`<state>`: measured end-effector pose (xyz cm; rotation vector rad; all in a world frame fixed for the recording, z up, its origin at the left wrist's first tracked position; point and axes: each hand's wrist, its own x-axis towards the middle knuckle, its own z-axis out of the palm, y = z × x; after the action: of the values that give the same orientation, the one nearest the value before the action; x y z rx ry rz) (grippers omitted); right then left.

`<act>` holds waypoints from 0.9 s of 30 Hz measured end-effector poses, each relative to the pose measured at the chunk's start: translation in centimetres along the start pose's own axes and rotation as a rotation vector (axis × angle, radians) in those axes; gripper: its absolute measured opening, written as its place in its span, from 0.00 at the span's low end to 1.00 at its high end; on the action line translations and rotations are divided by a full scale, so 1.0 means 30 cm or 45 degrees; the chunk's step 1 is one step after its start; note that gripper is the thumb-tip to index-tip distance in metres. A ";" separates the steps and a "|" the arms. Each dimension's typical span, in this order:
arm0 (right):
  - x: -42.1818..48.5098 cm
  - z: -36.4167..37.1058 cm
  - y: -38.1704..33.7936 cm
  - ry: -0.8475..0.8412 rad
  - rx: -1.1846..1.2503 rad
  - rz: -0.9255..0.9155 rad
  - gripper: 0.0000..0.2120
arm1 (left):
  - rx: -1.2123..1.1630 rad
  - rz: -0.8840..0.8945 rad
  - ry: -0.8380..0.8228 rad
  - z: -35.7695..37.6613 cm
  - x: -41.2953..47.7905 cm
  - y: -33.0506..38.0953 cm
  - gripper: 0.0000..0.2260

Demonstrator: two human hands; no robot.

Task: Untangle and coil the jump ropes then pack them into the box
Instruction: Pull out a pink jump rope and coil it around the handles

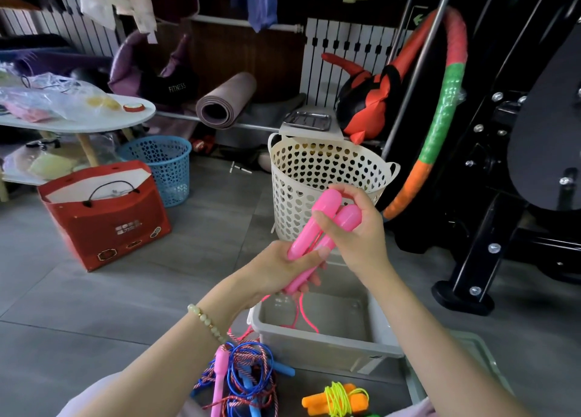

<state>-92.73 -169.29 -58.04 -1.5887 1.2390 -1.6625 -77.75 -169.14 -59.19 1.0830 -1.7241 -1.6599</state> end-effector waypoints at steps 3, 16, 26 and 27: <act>0.017 -0.003 -0.006 0.028 -0.001 -0.044 0.18 | 0.002 0.145 0.110 -0.010 0.008 0.005 0.13; -0.035 0.077 0.088 -0.834 0.512 0.726 0.39 | -0.515 0.127 0.197 -0.110 0.005 0.037 0.18; -0.035 0.060 0.022 -0.668 -0.699 0.081 0.08 | -0.519 0.049 0.419 -0.198 0.013 -0.004 0.16; -0.035 0.055 0.016 -0.657 -0.887 -0.033 0.09 | -0.499 0.039 0.453 -0.201 0.012 -0.005 0.15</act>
<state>-91.07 -169.03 -59.12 -2.2463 1.5838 -0.7475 -73.04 -172.89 -58.65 1.0750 -1.1295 -1.5835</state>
